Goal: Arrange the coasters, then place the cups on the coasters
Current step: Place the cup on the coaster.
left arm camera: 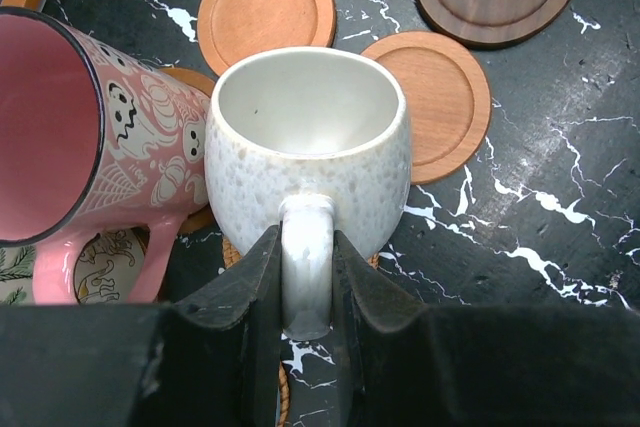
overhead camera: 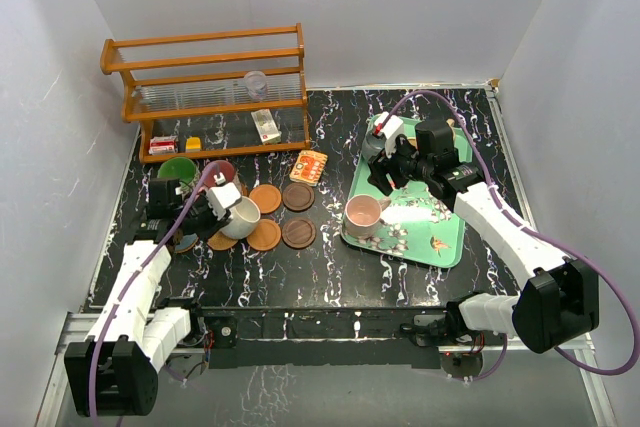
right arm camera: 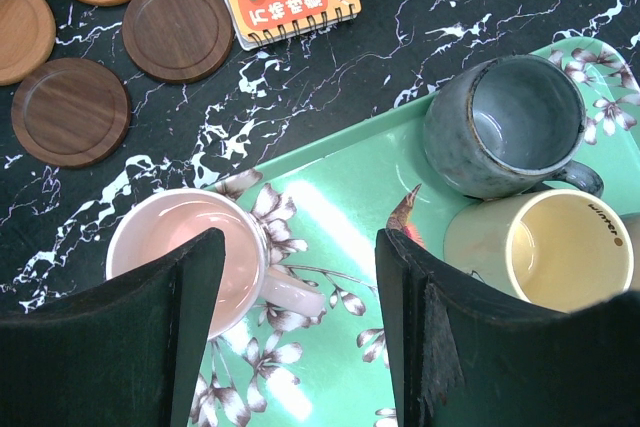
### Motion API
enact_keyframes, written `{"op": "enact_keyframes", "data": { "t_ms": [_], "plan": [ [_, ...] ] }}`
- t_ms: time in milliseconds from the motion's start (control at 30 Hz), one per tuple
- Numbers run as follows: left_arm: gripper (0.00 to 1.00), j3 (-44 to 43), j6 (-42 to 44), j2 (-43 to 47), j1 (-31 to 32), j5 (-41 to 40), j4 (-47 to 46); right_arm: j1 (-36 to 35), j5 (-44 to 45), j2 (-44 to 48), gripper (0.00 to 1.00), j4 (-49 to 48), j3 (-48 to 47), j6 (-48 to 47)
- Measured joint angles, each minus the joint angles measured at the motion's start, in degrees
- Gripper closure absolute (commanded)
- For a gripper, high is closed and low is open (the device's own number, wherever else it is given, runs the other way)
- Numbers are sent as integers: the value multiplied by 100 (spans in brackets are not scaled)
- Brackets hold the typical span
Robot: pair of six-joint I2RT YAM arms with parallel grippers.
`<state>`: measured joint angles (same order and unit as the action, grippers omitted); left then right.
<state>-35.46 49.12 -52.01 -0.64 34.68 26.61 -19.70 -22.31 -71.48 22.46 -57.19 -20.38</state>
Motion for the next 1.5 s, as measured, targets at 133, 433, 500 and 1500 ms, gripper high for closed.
{"op": "enact_keyframes", "data": {
  "t_ms": [133, 433, 500, 1500],
  "plan": [
    [90, 70, 39, 127, 0, -74, 50, 0, -15, 0, 40, -2, -2, 0],
    [84, 151, 83, 306, 0, -256, 133, 0, -20, 0, 40, -2, -2, 0],
    [83, 153, 98, 326, -2, -299, 175, 0, -20, 0, 40, -2, -2, 0],
    [70, 323, 439, 442, -26, -1401, 861, 0, -146, -2, 40, 0, -2, 0]
  ]
}}
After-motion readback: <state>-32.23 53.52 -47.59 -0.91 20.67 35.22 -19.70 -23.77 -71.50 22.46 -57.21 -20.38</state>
